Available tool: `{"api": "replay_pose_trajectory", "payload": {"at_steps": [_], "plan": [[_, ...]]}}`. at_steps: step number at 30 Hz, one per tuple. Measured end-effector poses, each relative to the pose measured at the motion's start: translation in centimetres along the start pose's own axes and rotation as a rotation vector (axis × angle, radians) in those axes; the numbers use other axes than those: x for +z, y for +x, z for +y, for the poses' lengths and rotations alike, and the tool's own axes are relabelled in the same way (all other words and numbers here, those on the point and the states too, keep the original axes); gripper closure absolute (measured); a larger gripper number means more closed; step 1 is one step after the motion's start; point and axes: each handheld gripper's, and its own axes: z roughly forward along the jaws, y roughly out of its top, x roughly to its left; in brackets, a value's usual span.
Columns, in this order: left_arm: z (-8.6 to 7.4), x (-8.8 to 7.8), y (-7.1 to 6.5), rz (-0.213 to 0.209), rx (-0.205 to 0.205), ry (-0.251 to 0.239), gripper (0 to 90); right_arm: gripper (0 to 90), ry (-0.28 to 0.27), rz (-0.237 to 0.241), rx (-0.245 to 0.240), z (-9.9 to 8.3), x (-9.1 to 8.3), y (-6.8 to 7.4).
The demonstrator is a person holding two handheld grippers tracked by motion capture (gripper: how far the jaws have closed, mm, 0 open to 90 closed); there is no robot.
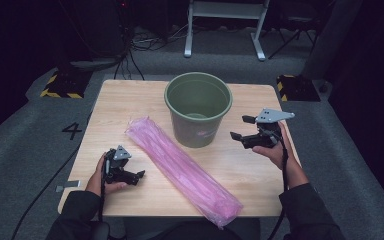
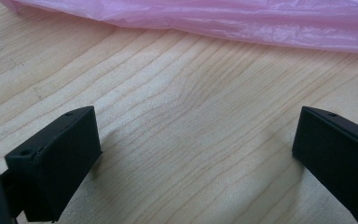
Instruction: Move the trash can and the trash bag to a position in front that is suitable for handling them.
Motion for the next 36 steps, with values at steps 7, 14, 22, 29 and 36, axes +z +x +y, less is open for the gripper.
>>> {"api": "replay_pose_trajectory", "payload": {"at_steps": [7,14,22,29,36], "plan": [[0.0,0.0,0.0,0.000,0.000,0.000,0.8,20.5,0.004,0.013,-0.025,1.2,0.4,0.4],[0.0,0.0,0.0,0.000,0.000,0.000,0.8,20.7,0.002,0.014,-0.043,2.2,0.5,0.7],[0.0,0.0,0.0,0.000,0.000,0.000,0.8,20.5,-0.015,0.030,-0.049,3.3,0.4,0.8],[0.0,0.0,0.0,0.000,0.000,0.000,0.8,20.4,-0.026,0.038,-0.065,4.3,0.3,1.2],[0.0,0.0,0.0,0.000,0.000,0.000,0.8,20.4,-0.029,0.049,-0.085,5.0,0.5,1.7]]}}
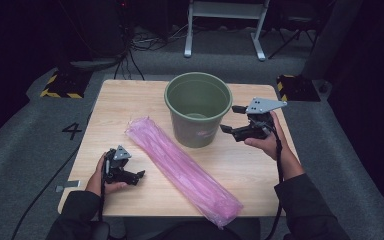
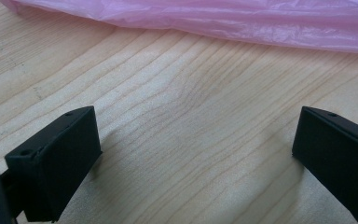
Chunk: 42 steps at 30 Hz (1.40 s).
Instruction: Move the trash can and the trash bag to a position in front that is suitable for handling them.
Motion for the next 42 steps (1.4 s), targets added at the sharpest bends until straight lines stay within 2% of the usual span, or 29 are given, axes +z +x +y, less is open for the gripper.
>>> {"api": "replay_pose_trajectory", "payload": {"at_steps": [5,11,16,22,28,29,34,38,42], "plan": [[0.0,0.0,0.0,0.000,0.000,0.000,0.8,20.7,-0.001,0.007,-0.001,0.5,0.1,0.2],[0.0,0.0,0.0,0.000,0.000,0.000,0.8,20.8,-0.003,0.008,-0.029,1.4,0.5,0.5],[0.0,0.0,0.0,0.000,0.001,0.001,0.8,20.9,-0.002,0.011,-0.027,2.1,1.0,0.4],[0.0,0.0,0.0,0.000,0.001,0.001,0.8,20.9,-0.001,0.041,-0.016,2.9,1.8,0.3],[0.0,0.0,0.0,0.000,0.000,0.001,0.8,20.9,0.023,0.059,-0.022,3.2,2.9,0.5],[0.0,0.0,0.0,0.000,0.001,0.001,0.8,20.9,0.026,0.078,-0.016,3.3,3.4,0.5],[0.0,0.0,0.0,0.000,0.000,0.001,0.8,22.0,0.046,0.097,-0.016,3.6,4.4,0.5],[0.0,0.0,0.0,0.000,0.000,0.001,0.8,26.8,0.075,0.111,-0.019,3.6,5.2,0.6],[0.0,0.0,0.0,0.000,0.001,0.000,0.8,37.8,0.099,0.135,-0.040,3.6,6.0,0.8]]}}
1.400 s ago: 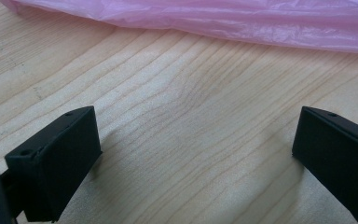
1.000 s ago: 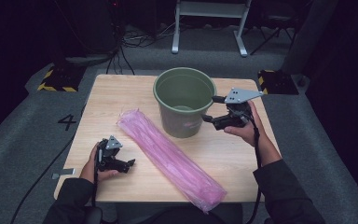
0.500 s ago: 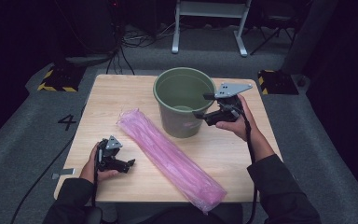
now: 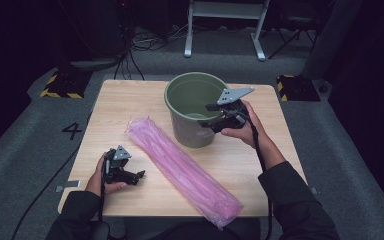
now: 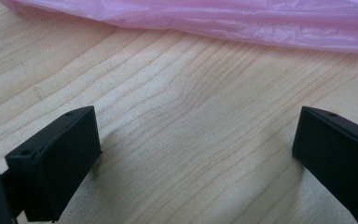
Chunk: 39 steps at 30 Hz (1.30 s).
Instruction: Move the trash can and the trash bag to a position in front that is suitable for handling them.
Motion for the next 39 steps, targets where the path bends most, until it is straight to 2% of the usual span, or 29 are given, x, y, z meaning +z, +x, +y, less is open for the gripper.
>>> {"api": "replay_pose_trajectory", "payload": {"at_steps": [1,4,7,18,28,32,35,39], "plan": [[0.0,0.0,0.0,0.000,0.000,0.000,0.8,37.8,0.000,0.000,0.000,0.0,0.0,0.0],[0.0,0.0,0.0,0.000,0.000,0.000,0.8,50.3,0.040,0.028,-0.040,0.1,0.7,0.2],[0.0,0.0,0.0,0.000,0.000,0.000,0.8,56.4,0.064,0.025,-0.070,0.1,1.0,0.5],[0.0,0.0,0.0,0.000,0.000,0.000,0.8,69.6,0.070,0.041,-0.107,0.0,1.2,0.8],[0.0,0.0,0.0,0.000,0.000,0.000,0.8,74.5,0.114,0.052,-0.134,0.0,0.2,1.9],[0.0,0.0,0.0,0.000,0.000,0.000,0.8,74.2,0.110,0.050,-0.141,-0.4,-0.4,2.2],[0.0,0.0,0.0,0.000,-0.001,0.000,0.8,70.6,0.098,0.040,-0.141,-0.5,-0.7,2.2],[0.0,0.0,0.0,0.000,0.000,0.000,0.8,59.3,0.041,0.013,-0.104,-0.6,-1.8,2.1]]}}
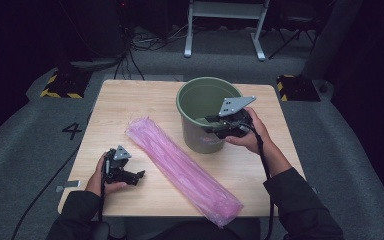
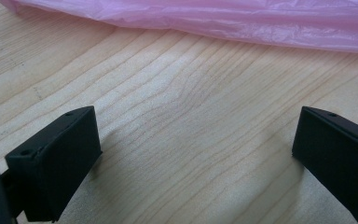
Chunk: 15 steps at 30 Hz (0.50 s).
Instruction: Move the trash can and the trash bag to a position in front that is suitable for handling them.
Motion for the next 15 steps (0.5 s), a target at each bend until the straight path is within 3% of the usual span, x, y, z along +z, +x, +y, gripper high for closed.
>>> {"api": "replay_pose_trajectory", "payload": {"at_steps": [1,2,6,15], "plan": [[0.0,0.0,0.0,0.000,0.000,0.000,0.8,59.3,0.000,0.000,0.000,0.0,0.0,0.0],[0.0,0.0,0.0,0.000,0.000,0.000,0.8,48.9,-0.025,0.001,0.006,-0.2,-0.8,0.1],[0.0,0.0,0.0,0.000,-0.001,0.000,0.9,39.3,-0.039,-0.055,0.015,-0.8,-2.2,0.2],[0.0,0.0,0.0,0.000,-0.001,0.000,0.9,32.2,-0.074,-0.142,0.077,-2.6,-4.5,-0.3]]}}
